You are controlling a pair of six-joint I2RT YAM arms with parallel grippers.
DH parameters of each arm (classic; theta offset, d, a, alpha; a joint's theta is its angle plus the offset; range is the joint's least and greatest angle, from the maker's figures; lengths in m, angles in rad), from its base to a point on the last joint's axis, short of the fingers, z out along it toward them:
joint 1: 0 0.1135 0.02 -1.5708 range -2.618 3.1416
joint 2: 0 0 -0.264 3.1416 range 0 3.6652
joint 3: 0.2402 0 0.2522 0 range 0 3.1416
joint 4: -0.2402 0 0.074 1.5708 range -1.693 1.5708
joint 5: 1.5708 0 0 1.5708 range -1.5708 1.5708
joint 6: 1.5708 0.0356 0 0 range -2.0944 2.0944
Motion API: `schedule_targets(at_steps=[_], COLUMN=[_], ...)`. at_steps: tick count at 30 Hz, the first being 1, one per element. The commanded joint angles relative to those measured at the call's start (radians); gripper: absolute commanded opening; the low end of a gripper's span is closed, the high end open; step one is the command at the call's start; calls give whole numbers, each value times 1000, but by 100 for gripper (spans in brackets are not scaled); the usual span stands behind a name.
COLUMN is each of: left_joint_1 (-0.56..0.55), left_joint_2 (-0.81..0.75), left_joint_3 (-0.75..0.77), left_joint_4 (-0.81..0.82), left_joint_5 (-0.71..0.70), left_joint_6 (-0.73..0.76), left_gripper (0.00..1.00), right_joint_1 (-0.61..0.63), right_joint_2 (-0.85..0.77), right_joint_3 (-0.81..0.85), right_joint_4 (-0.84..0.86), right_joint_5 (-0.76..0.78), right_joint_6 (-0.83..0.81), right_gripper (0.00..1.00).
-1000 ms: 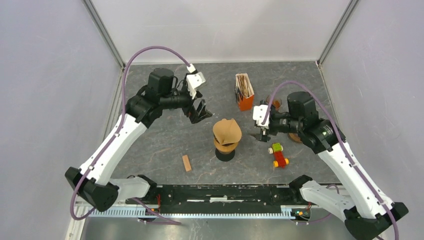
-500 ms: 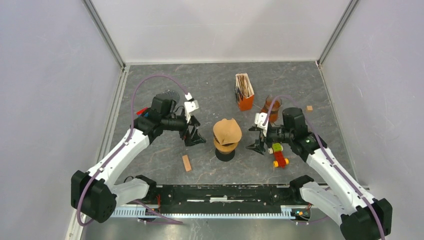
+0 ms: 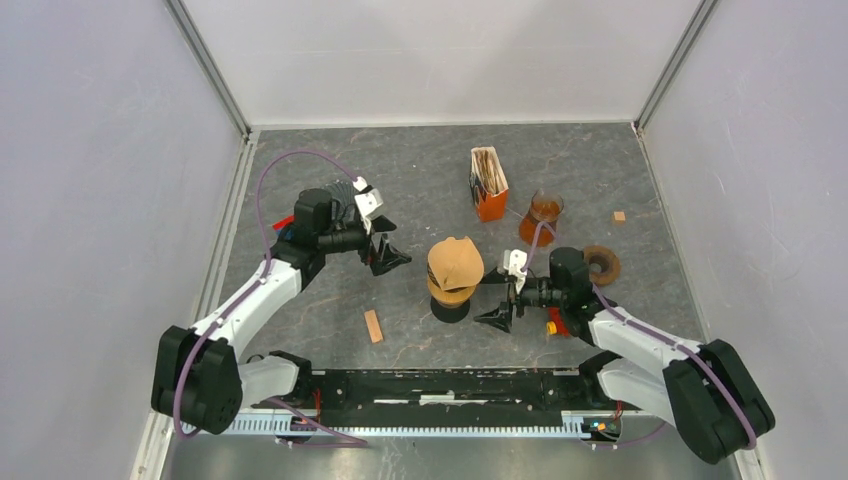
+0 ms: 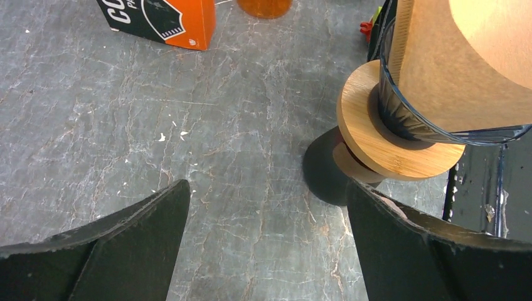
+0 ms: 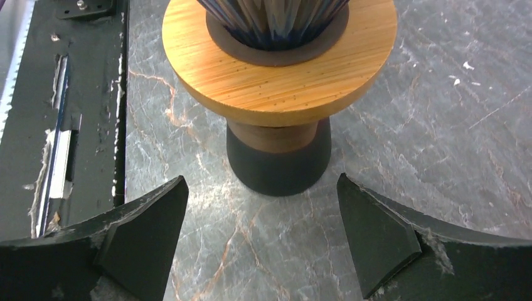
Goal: Place the coffee filter in the dripper
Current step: Move the coffee server to the center of the board.
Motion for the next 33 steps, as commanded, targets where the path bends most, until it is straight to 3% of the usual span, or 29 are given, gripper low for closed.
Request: schedule_targets(at_steps=[1, 4, 21, 33], left_joint_1=[4, 5, 6, 7], left_joint_2=[22, 23, 34, 29], left_joint_3=[24, 29, 61, 65], left_joint_4=[87, 85, 74, 48], left_joint_5=[20, 21, 58, 57], left_joint_6=[-32, -37, -52, -45], left_gripper=[100, 100, 100, 100], right_joint_1=[25, 58, 131, 139], right_joint_2=[51, 99, 346, 418], right_joint_3=[-71, -89, -56, -21], right_joint_4=[436, 563, 844, 874], right_joint_5=[6, 42, 117, 150], right_joint_6=[164, 197, 309, 317], right_gripper=[97, 98, 98, 83])
